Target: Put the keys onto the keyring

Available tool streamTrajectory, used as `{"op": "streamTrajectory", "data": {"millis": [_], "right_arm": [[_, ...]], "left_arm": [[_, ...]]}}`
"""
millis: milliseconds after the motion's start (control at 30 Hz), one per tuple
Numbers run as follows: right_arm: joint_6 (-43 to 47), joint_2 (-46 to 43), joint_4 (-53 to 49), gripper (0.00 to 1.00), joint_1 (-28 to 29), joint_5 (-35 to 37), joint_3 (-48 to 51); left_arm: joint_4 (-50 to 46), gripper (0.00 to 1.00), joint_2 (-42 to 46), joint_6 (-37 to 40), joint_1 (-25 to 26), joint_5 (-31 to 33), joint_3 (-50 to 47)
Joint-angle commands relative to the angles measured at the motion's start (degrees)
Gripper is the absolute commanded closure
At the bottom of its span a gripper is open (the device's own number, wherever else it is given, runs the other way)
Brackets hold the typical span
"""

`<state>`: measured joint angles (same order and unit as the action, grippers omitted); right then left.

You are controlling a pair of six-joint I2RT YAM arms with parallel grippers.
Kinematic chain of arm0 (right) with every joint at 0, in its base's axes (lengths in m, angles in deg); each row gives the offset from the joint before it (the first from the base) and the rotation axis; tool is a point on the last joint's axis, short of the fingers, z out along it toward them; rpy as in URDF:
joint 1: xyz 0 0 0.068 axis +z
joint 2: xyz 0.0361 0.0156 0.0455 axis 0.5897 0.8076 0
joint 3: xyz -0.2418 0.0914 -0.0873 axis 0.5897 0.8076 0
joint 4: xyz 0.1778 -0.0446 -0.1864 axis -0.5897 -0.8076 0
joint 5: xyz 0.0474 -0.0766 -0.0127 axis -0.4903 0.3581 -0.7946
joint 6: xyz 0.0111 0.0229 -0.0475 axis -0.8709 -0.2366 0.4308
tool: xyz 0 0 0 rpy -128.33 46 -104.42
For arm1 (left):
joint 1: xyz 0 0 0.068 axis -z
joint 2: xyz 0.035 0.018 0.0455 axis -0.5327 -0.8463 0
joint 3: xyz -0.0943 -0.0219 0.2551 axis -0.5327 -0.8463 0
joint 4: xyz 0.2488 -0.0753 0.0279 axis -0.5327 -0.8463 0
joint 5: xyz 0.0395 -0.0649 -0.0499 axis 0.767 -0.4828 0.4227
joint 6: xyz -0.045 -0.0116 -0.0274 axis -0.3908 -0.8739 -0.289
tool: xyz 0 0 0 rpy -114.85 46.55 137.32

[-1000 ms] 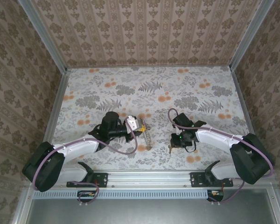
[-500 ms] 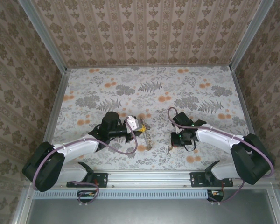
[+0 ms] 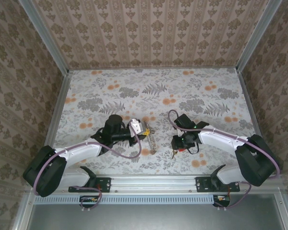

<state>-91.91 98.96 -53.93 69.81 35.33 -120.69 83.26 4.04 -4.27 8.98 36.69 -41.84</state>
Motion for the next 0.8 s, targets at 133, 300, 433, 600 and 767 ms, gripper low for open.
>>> {"op": "streamTrajectory", "data": {"millis": [133, 300, 433, 600, 767], "right_arm": [[4.08, 3.95, -5.08, 0.69, 1.61, 3.36, -2.27], [5.05, 4.71, -5.88, 0.68, 2.10, 4.68, -3.32], [5.44, 6.05, -6.63, 0.71, 2.36, 5.06, -4.14], [5.29, 6.90, -7.55, 0.73, 2.62, 6.47, -4.77], [4.58, 7.33, -7.71, 0.82, 2.64, 8.20, -5.36]], "left_arm": [[0.72, 1.00, 2.23, -0.61, 0.05, -0.99, 1.54], [0.69, 1.00, 2.27, -0.75, 0.05, -0.96, 1.44], [0.54, 1.00, 2.27, -0.65, 0.03, -0.96, 1.63], [0.28, 1.00, 2.52, -0.60, 0.04, -0.70, 1.46], [0.26, 1.00, 2.62, -0.66, 0.03, -0.66, 1.35]]}}
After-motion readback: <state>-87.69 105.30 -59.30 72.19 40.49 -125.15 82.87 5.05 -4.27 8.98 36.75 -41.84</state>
